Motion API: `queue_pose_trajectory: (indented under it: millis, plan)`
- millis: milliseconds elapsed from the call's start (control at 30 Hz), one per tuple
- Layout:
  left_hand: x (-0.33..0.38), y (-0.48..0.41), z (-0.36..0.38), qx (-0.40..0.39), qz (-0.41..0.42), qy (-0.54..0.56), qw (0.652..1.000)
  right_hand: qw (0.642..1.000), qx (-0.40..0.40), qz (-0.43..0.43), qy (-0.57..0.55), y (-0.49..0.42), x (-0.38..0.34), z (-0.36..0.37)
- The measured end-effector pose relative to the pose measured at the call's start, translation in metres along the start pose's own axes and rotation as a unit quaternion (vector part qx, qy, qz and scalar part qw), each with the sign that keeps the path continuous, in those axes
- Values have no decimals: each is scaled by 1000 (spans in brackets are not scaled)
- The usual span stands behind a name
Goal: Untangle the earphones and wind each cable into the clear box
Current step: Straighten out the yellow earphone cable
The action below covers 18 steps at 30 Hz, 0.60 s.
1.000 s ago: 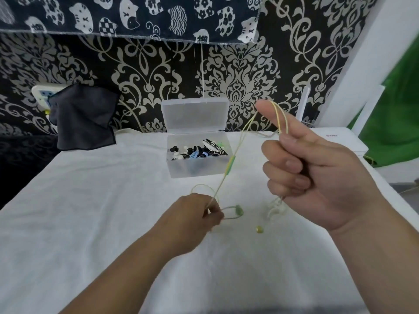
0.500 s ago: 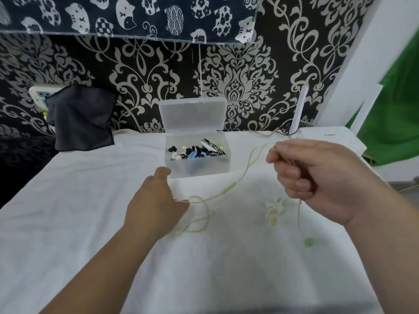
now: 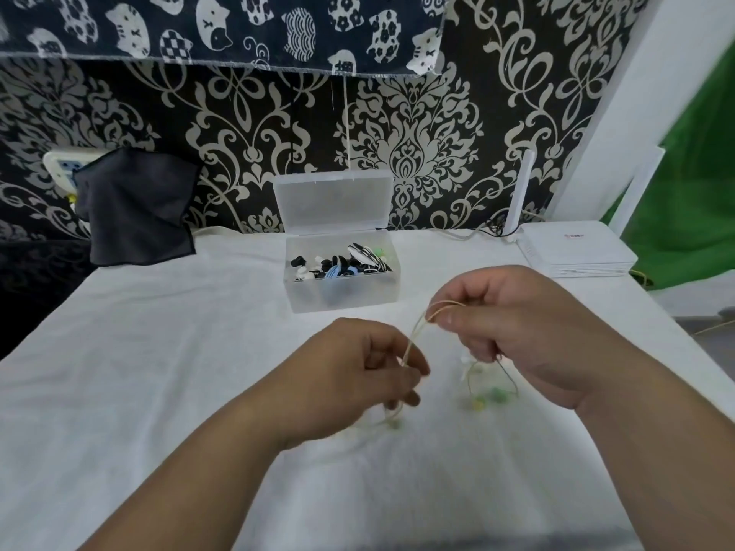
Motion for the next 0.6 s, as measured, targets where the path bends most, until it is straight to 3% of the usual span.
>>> queue_pose_trajectory:
  millis: [67,167,233,333,400,467,600]
  plan:
    - [-2,0,-1,12,-15,28,999,997,76,-25,2,-2,-3,-15]
    - [-6,1,-8,56,-47,174,982,979,179,-66,74,-1,-7,-33]
    - [-11,1,-11,90,-76,252,960,964,198,-90,150,3,-14,-32]
    - [-14,-1,-12,121,-101,365,918,970,176,-104,133,5,-17,-17]
    - [-13,-3,-13,141,-84,415,895,987,108,-48,107,2,-4,5]
    - [-12,-5,-13,154,-61,420,892,998,24,19,51,3,12,34]
    - [-4,-6,-6,118,-27,446,887,999,-26,-16,29,5,16,60]
Point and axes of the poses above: each hand's wrist, its own y-axis away from the middle knuckle, its own z-axis out of the palm, x = y × z, the point moved 8 cm from there along -y, towards the middle knuckle, and after that the axes turned 11 degrees about -y, right-handed, at the moved point
